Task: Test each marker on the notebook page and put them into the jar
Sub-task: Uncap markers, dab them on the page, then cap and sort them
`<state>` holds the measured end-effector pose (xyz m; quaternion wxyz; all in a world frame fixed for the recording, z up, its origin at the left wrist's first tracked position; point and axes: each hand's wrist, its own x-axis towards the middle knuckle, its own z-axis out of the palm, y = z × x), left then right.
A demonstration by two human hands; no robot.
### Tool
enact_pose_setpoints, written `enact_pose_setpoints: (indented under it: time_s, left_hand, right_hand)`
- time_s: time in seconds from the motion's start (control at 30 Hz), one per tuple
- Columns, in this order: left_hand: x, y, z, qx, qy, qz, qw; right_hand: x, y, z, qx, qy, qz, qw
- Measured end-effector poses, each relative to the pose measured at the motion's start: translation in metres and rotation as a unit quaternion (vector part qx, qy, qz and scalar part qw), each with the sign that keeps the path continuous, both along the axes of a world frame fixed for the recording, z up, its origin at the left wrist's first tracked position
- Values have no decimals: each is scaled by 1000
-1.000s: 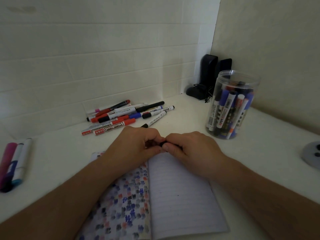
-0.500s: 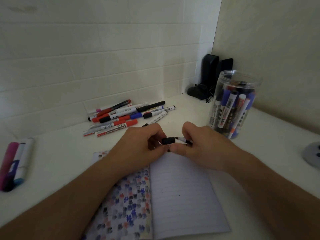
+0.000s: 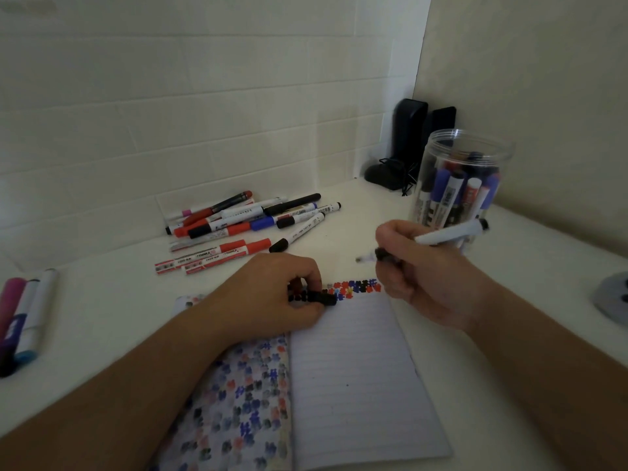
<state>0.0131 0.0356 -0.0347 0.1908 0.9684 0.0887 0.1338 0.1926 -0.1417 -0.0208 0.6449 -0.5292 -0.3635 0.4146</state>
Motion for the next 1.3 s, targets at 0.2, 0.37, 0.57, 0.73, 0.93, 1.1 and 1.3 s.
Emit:
enact_pose_setpoints:
  time_s: [0.2, 0.37, 0.57, 0.73, 0.93, 1.1, 1.3]
  left_hand:
    - [1, 0, 0, -14, 6, 8, 1000]
    - [2, 2, -2, -34, 8, 10, 999]
    - [2, 3, -2, -43, 18, 13, 999]
    - [2, 3, -3, -45, 16, 12, 999]
    - [3, 3, -3, -46, 14, 16, 999]
    - [3, 3, -4, -45, 16, 17, 999]
    - [3, 3, -4, -49, 12, 18, 999]
  right_hand:
    - [-9, 10, -9, -78, -225, -110, 965]
    - [-11, 13, -14, -102, -302, -174, 932]
    - [-15, 16, -13, -129, -272, -198, 933]
    - [-15, 17, -14, -138, -273, -201, 930]
    - [-15, 18, -15, -145, -303, -190, 922]
    - [-11, 20, -19, -157, -345, -198, 904]
    - [-12, 17, -19, -135, -307, -200, 921]
